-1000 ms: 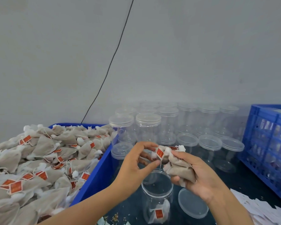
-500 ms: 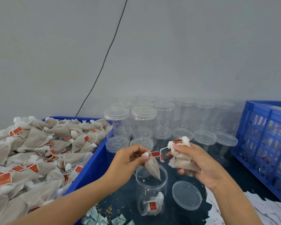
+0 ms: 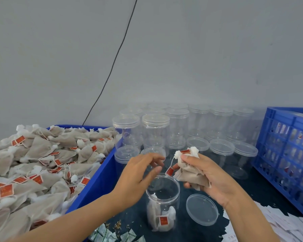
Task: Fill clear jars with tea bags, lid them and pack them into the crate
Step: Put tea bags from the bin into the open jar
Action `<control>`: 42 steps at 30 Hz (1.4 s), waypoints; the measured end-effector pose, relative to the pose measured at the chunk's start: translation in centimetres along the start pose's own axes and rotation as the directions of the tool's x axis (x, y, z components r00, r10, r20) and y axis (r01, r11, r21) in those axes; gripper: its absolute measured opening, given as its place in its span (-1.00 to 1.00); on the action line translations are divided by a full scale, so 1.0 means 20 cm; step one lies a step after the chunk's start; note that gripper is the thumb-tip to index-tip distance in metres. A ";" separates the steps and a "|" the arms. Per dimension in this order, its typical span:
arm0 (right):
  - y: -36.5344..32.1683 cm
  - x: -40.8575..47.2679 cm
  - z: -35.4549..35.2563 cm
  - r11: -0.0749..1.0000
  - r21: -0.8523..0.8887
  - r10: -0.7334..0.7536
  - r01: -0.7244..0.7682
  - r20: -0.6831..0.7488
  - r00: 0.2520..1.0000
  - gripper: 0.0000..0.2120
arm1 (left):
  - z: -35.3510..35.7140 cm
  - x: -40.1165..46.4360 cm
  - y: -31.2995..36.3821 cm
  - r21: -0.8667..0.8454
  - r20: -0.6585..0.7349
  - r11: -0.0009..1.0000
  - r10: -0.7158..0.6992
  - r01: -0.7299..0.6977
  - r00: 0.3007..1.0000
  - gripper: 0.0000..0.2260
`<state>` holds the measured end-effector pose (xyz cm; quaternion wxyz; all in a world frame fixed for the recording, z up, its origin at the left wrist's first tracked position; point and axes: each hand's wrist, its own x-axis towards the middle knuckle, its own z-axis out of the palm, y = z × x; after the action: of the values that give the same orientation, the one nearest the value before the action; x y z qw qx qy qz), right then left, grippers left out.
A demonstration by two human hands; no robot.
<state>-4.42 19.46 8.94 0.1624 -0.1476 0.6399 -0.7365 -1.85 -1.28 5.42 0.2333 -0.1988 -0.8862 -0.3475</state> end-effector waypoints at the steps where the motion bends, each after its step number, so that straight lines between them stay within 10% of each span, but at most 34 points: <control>1: 0.01 0.00 0.01 1.000 0.006 0.003 -0.003 0.013 1.000 -0.63 | 0.00 0.00 0.01 -0.049 -0.021 0.999 0.001 -0.002 1.000 -0.75; 7: 0.07 0.02 0.11 0.999 -0.029 0.015 -0.013 0.067 0.998 -0.58 | 0.02 0.00 0.04 -0.250 0.024 0.968 -0.023 0.029 0.999 -0.57; 12: 0.10 0.04 0.15 1.000 0.001 0.028 -0.028 0.096 0.995 -0.54 | 0.03 0.02 0.05 -0.386 -0.082 0.922 -0.067 0.030 0.994 -0.81; 16: 0.08 0.06 0.12 0.995 0.098 -0.017 0.032 -0.153 0.988 -0.70 | 0.01 0.04 0.01 -0.460 -0.223 0.881 -0.233 0.109 0.947 -0.91; 19: 0.05 0.06 0.06 0.956 0.281 -0.013 0.086 -0.253 0.967 -0.91 | 0.01 0.03 -0.02 -0.375 -0.198 0.911 -0.262 0.174 0.945 -0.87; 27: 0.02 0.05 0.01 0.908 0.412 -0.013 0.073 -0.147 0.989 -0.68 | 0.04 0.01 -0.01 0.230 0.018 0.973 0.019 -0.023 1.000 -0.81; 42: 0.10 0.05 0.15 0.913 0.407 -0.028 -0.032 0.141 0.990 -0.62 | 0.03 0.02 0.03 -0.290 0.131 0.946 -0.108 0.142 0.986 -0.58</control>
<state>-3.99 16.02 7.43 0.2357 -0.1625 0.4589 -0.8411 -2.01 -0.36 5.62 0.1275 -0.1946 -0.8461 -0.4795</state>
